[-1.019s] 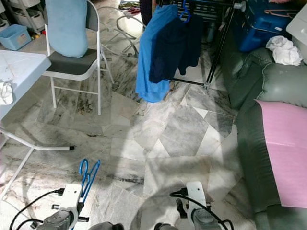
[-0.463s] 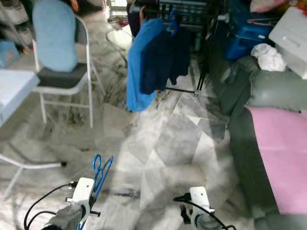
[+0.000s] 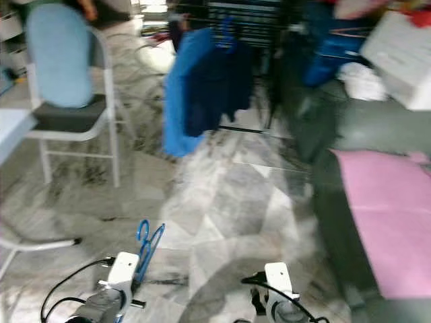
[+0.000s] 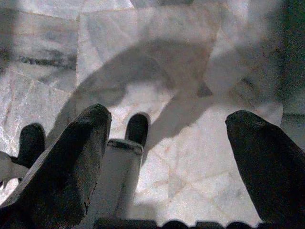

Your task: Hang hanger

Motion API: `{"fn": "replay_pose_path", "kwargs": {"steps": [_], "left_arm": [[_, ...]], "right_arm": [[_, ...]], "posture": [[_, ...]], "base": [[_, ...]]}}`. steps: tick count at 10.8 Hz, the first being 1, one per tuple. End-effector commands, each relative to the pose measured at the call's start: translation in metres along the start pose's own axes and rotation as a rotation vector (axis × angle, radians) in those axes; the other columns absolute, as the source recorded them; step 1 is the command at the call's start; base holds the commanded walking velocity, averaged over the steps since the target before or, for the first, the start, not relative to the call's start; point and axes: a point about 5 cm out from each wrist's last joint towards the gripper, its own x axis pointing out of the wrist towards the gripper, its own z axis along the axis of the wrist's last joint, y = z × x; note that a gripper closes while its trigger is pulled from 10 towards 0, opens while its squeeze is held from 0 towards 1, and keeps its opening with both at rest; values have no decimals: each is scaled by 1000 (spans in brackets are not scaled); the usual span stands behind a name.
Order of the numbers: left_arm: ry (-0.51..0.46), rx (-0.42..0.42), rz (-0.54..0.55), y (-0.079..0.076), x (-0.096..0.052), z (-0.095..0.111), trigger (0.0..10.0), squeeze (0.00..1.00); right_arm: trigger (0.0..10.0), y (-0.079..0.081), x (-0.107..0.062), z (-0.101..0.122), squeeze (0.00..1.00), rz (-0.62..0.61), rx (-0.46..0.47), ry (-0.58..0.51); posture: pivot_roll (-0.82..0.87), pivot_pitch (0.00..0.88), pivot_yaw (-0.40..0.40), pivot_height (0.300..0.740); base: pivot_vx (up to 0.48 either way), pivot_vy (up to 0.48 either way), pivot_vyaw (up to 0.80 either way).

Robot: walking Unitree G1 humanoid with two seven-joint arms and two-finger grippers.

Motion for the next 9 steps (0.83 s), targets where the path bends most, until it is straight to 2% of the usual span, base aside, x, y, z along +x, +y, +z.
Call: {"fn": "replay_pose_path", "kwargs": {"steps": [1,2,3,4,5,6,7,9], "left_arm": [[10,10,15,4,-1,-2,10000,0],[13,20,15,5,0,-2,10000,0],[15,25,15,5,0,-2,10000,0],[17,34,15,5,0,-3,10000,0],[18,39,17,5,0,-2,10000,0],[18,46,17,6,0,-2,10000,0],[19,52,18,6,0,-2,10000,0],[21,58,17,6,0,-2,10000,0]], "right_arm": [[0,0,-1,-5,0,-2,12,17],[0,-1,-1,-5,0,-4,15,18],[3451,-1,-1,-6,0,-6,15,21],[10000,-1,-1,-7,0,-11,17,28],[10000,-1,-1,-7,0,-7,46,28],[10000,-2,-1,-7,620,-14,39,29],[10000,-2,-1,-7,1000,-14,41,29],[10000,3,0,-5,1000,-13,48,25]], "posture": [[-28,71,-2,740],[-27,71,-1,740],[-26,70,-1,740],[-26,70,0,740],[-25,69,3,740],[-26,69,4,740],[-27,68,6,740],[-27,67,6,740]], "base": [[0,0,0],[0,0,0],[0,0,0],[0,0,0],[0,0,0],[0,0,0],[0,0,0],[0,0,0]]}}
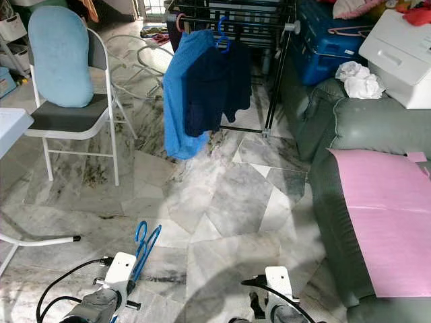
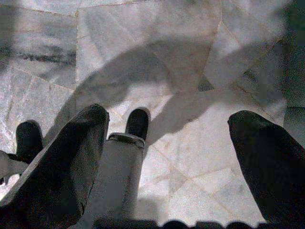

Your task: Hang hanger

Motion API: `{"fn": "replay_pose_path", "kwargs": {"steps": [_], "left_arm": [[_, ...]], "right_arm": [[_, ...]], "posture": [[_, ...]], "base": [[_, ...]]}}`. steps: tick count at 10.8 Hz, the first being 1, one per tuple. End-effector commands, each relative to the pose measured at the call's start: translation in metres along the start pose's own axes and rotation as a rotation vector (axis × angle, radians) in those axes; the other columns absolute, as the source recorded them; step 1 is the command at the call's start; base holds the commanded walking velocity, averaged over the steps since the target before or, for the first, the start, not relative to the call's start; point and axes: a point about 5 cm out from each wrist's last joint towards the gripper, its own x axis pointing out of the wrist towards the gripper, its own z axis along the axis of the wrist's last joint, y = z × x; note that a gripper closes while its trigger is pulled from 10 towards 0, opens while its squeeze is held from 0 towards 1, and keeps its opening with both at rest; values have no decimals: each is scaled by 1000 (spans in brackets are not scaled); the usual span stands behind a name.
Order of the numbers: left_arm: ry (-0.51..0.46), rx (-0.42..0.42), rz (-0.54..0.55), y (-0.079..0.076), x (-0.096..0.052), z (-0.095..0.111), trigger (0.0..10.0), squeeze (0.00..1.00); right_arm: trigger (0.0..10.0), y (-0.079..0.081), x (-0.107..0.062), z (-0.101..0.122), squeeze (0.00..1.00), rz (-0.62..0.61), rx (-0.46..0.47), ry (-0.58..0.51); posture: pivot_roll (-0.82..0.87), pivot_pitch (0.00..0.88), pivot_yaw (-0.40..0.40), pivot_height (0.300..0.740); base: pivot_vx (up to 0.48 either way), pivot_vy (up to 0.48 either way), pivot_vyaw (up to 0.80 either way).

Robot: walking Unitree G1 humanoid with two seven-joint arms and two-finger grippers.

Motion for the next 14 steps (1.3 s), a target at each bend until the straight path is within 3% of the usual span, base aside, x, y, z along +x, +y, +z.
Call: {"fn": "replay_pose_path", "kwargs": {"steps": [1,2,7,8,9,10,14], "left_arm": [[7,9,11,3,0,-1,10000,0],[8,11,10,2,0,-1,10000,0],[14,24,2,1,0,-3,10000,0],[16,25,0,1,0,-3,10000,0],[17,26,-1,0,0,-3,10000,0],[19,28,-3,0,0,-4,10000,0],[23,36,-4,1,0,-5,10000,0]], "right_arm": [[3843,1,0,0,0,-7,22,4],[0,0,0,1,0,-4,36,-5],[0,-3,0,1,0,-12,45,-13],[2510,-3,0,2,0,-16,45,-12],[10000,-2,0,3,0,-15,56,-13],[10000,-2,0,3,1000,-18,84,-18],[10000,-3,1,7,1000,-23,79,-29]], "posture": [[-25,64,8,740],[-25,65,9,740],[-31,72,13,740],[-31,72,13,740],[-31,72,13,740],[-31,72,13,740],[-37,75,14,740]], "base": [[0,0,0],[0,0,0],[0,0,0],[0,0,0],[0,0,0],[0,0,0],[0,0,0]]}}
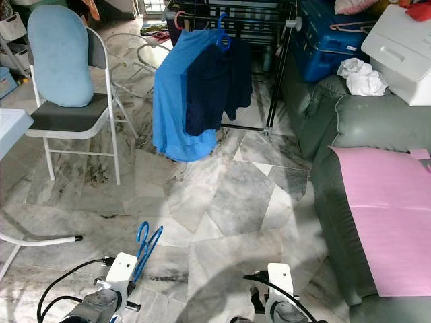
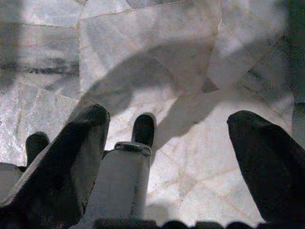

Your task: Hang hanger

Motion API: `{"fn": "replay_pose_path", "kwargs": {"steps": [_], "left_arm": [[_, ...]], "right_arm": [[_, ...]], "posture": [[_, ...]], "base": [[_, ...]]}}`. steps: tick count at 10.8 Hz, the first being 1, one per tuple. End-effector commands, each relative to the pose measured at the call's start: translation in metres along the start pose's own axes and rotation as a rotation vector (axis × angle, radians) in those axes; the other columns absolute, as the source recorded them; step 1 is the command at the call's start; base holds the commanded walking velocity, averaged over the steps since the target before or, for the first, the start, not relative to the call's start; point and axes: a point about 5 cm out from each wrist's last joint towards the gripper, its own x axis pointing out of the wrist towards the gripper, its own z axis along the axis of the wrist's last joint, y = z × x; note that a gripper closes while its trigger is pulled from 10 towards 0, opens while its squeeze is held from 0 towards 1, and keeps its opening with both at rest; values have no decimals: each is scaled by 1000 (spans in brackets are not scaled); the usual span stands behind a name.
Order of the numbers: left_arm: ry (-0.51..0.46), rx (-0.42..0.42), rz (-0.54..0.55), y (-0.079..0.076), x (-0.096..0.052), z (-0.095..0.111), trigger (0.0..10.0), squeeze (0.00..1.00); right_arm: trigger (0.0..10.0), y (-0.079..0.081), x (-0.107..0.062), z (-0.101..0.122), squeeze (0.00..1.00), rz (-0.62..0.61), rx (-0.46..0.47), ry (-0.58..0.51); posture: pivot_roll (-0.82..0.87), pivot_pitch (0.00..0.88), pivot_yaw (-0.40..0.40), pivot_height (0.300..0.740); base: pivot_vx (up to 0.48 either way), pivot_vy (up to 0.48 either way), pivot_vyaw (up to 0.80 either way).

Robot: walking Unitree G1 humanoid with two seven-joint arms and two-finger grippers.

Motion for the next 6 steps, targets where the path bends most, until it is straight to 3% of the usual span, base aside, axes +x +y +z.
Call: {"fn": "replay_pose_path", "kwargs": {"steps": [1,6], "left_arm": [[17,5,0,1,-1,-4,10000,0],[19,12,-1,1,-1,-5,10000,0]], "right_arm": [[10000,0,0,1,1000,-11,17,-8],[10000,-1,0,3,1000,-25,37,-16]], "posture": [[-37,75,14,740],[-39,76,18,740]], "base": [[0,0,0],[0,0,0]]}}
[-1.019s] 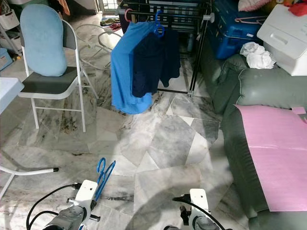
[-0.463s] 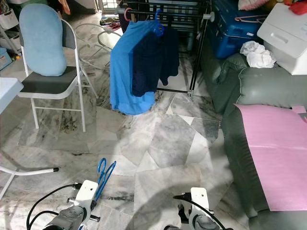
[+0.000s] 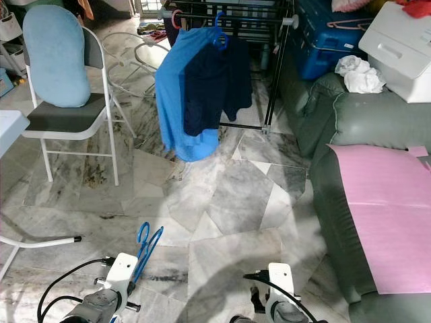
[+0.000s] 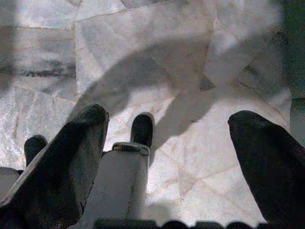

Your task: Hang hanger

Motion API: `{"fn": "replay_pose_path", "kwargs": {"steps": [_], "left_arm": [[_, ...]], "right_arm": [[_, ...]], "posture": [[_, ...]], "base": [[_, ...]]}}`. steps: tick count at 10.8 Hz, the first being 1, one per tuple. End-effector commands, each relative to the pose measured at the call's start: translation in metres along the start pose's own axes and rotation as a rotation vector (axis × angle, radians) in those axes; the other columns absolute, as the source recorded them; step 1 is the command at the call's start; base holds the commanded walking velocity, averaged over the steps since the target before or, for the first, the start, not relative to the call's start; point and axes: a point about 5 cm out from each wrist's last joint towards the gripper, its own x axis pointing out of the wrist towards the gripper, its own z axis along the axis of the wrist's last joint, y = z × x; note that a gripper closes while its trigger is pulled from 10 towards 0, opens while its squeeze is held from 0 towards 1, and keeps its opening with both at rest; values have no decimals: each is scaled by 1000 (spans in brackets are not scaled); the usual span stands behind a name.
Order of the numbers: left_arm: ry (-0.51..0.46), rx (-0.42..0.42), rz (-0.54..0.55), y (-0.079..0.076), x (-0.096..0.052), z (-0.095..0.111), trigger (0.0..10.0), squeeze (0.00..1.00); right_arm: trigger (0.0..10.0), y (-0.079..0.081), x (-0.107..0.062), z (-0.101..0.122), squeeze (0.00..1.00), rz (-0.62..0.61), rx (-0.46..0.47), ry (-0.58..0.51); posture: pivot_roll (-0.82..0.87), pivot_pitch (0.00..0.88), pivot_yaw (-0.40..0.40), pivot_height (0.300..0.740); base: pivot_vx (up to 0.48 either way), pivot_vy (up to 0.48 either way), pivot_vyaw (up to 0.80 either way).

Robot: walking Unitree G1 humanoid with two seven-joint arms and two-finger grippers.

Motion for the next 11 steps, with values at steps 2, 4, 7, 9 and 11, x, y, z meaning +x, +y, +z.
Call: {"fn": "replay_pose_path", "kwargs": {"steps": [2,4,7,9,11], "left_arm": [[18,5,-2,1,-1,-5,10000,0],[16,12,-2,1,-1,-5,10000,0],[12,25,-1,2,-1,-4,10000,0],[9,34,5,3,-1,-4,10000,0],[8,41,5,3,-1,-4,10000,0]], "right_arm": [[10000,3,2,16,0,-6,18,-77],[10000,1,2,43,0,-120,-158,-217],[10000,3,1,81,0,-196,-211,-360],[10000,-9,-4,114,0,-281,-243,-483],[10000,-25,-7,125,271,-342,-252,-518]], "posture": [[-40,79,20,740],[-41,80,20,740],[-41,85,28,740],[-38,86,37,740],[-38,83,42,740]], "base": [[0,0,0],[0,0,0],[0,0,0],[0,0,0],[0,0,0]]}}
